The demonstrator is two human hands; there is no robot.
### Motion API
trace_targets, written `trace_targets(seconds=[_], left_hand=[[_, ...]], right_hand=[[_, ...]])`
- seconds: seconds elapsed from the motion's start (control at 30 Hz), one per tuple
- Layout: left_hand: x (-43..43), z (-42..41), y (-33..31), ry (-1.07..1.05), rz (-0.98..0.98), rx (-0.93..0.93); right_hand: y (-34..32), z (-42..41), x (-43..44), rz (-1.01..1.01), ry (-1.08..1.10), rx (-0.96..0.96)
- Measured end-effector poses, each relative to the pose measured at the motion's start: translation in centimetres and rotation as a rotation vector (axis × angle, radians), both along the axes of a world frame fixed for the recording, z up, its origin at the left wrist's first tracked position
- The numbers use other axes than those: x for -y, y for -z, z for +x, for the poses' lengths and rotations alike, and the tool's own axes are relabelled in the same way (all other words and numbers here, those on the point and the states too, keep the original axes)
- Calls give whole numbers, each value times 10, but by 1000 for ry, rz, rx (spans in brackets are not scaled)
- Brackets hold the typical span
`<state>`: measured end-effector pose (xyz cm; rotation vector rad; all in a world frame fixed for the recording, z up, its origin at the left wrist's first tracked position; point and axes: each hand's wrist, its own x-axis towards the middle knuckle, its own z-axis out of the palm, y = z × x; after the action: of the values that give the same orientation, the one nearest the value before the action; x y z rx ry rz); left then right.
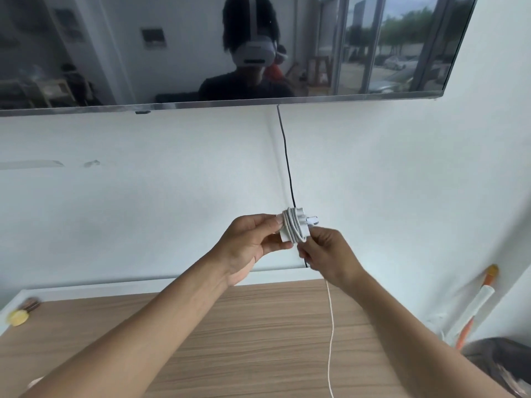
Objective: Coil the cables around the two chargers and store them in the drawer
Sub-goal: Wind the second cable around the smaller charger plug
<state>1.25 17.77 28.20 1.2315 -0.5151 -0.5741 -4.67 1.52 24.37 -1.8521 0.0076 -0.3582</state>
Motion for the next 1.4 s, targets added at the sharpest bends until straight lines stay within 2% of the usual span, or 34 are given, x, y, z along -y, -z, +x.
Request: trace_targets(seconds=[0.1,0.17,0.23,0.33,0.47,0.67,0.8,0.87,1.13,1.3,1.4], left_hand=[[4,10,5,-178,68,-7],[6,17,14,-282,194,70],[7,20,22,-337,285,136],[6,22,28,-395,312,140],[2,20,30,-429,455,378],[-5,20,22,-342,433,569],[-7,22,19,-296,430,667],[-10,20,21,-218,398,623],[-16,18,19,-68,270,505],[-19,18,8,53,292,525],[-20,17,5,84,312,491]], right_hand=[[15,-5,-20,-277,65,3],[17,-4,-29,-438,86,1],[11,-4,-33,-602,97,-33],[-5,-7,-35,-828,96,-102],[-32,-13,-35,-982,85,-49],[-57,-11,-21,-1077,98,-8],[-62,-9,-15,-1050,171,63],[-67,-5,-8,-985,177,62],[-72,5,13,-569,-11,-2],[-61,9,22,-312,-168,-62],[-52,10,23,-182,-184,-86]])
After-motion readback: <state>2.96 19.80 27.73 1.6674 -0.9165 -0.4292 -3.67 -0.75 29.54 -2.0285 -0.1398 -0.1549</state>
